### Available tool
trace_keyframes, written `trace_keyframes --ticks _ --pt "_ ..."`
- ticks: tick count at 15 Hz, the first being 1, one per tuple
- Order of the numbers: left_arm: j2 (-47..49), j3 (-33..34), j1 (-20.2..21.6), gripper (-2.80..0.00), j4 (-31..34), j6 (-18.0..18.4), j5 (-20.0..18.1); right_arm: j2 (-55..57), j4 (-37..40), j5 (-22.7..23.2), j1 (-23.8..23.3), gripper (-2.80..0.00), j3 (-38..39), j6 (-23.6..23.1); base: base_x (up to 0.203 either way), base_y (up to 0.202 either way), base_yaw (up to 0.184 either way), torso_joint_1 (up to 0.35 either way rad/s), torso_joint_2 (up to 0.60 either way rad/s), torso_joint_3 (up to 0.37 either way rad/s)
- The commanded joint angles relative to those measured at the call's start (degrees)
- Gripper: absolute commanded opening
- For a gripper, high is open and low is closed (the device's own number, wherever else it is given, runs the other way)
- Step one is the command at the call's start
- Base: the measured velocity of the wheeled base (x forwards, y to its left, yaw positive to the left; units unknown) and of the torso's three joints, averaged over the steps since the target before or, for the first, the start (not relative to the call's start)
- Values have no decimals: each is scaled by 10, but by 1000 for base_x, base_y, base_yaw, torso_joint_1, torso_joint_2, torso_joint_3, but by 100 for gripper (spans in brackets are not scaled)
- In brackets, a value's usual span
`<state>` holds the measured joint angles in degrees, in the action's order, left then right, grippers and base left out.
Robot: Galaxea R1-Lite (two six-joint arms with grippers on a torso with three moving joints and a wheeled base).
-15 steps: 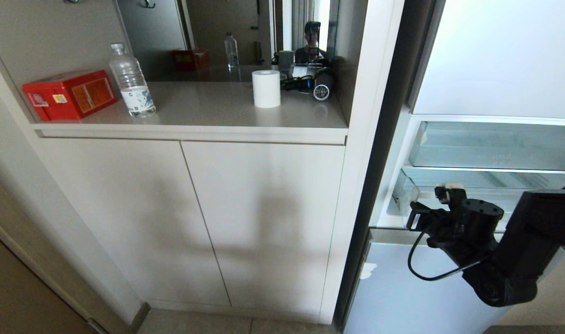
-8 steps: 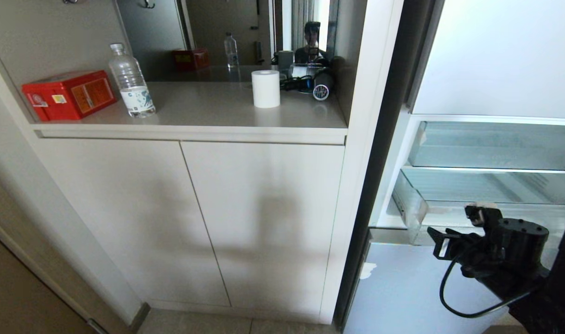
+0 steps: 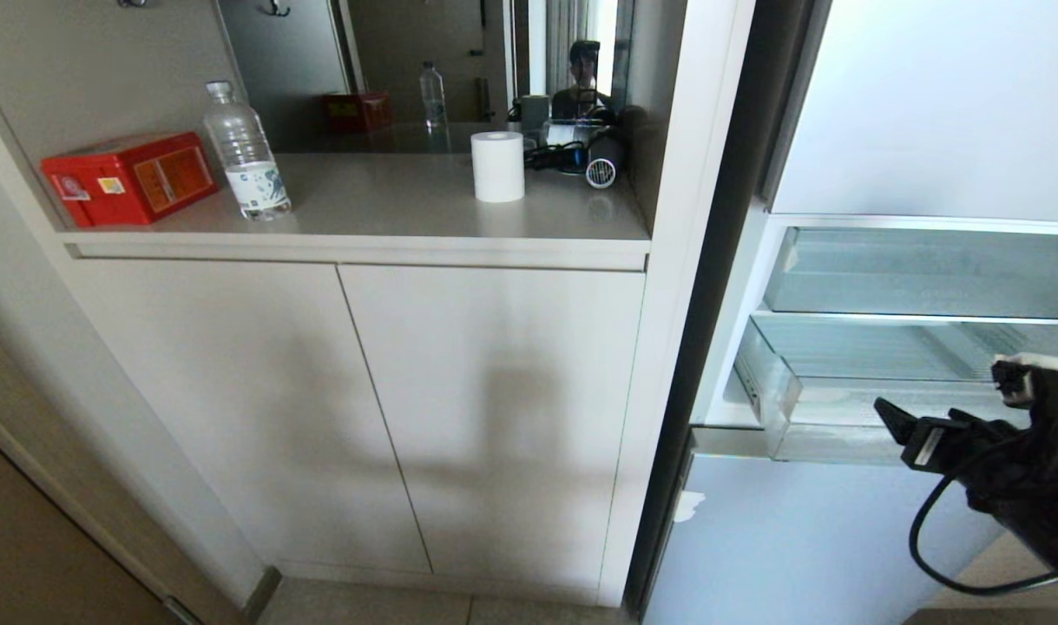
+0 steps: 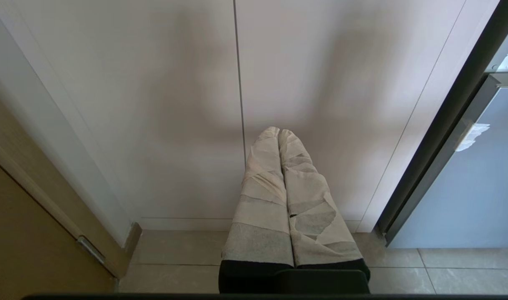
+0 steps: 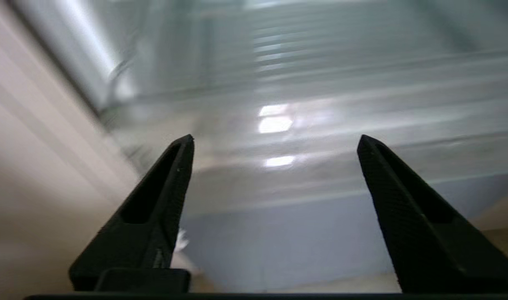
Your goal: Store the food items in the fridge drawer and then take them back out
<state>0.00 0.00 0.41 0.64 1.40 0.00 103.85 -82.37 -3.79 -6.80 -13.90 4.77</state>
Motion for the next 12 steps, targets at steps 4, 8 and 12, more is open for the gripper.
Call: trace_keyframes --ticks 4,8,12 --pt "1 0 0 -280 0 0 0 -66 287 57 -106 0 -206 -22 0 0 0 0 0 0" --pt "1 0 0 -280 1 0 0 -4 471 98 -140 0 -365 -88 0 0 0 0 0 0" --pt "1 0 0 -280 0 0 0 100 502 103 -155 0 -461 -141 0 0 0 0 0 0"
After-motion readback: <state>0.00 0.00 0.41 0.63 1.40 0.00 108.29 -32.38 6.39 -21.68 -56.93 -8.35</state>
